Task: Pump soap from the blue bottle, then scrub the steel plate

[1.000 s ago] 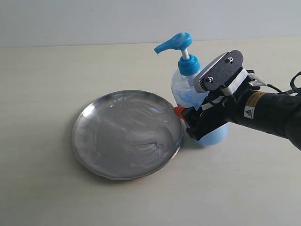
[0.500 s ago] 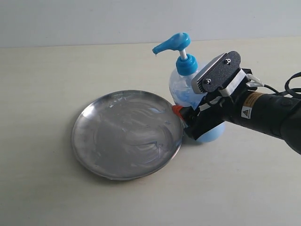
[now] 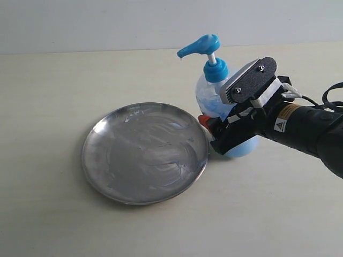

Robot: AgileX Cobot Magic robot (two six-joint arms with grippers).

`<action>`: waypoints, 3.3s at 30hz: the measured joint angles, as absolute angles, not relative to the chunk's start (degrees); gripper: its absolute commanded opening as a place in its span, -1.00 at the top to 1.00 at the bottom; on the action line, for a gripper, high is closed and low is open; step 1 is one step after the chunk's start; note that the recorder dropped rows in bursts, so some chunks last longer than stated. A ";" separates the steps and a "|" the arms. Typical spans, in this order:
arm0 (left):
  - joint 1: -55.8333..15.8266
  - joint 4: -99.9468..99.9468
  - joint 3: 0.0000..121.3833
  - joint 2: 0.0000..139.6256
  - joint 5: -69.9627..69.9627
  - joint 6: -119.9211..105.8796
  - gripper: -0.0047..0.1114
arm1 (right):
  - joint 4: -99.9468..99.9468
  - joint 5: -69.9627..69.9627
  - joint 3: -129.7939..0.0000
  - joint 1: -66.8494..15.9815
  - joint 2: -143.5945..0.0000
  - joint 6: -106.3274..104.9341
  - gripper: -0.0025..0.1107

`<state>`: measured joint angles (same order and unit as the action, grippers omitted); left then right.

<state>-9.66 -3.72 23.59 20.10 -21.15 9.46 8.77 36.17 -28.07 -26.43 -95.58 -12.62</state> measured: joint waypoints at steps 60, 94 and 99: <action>-14.95 -2.42 32.54 30.20 -21.15 9.46 0.92 | 10.25 40.18 -28.07 -26.43 -97.78 -12.62 0.96; -14.99 39.12 52.67 63.16 -46.84 -27.60 0.92 | 10.25 40.18 -28.07 -26.43 -97.78 -12.62 0.96; -14.99 39.67 56.73 66.45 -47.87 -28.06 0.92 | 10.25 40.18 -28.07 -26.43 -97.78 -12.62 0.96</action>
<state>-14.99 39.67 56.73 66.45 -47.87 -28.06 10.25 40.18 -28.07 -26.43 -97.78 -12.62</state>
